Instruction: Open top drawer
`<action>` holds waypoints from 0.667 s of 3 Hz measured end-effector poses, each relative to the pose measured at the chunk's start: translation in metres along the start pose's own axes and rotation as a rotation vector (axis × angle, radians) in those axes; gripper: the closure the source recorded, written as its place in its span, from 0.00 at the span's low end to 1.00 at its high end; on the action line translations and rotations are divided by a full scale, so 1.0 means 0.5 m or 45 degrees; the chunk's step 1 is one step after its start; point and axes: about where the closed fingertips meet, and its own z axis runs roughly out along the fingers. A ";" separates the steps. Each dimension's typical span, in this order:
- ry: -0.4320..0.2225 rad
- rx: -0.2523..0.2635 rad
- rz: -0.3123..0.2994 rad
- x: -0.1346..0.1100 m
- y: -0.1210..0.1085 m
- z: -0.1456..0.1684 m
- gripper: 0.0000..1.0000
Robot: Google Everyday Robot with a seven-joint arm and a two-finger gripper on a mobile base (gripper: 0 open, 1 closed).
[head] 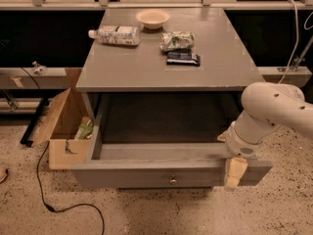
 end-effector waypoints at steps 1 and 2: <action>-0.002 0.057 0.008 0.012 0.011 -0.035 0.00; 0.013 0.163 0.010 0.022 0.029 -0.097 0.00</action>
Offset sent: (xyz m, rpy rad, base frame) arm -0.0207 -0.0277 0.0715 -0.0433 -0.1869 -0.0480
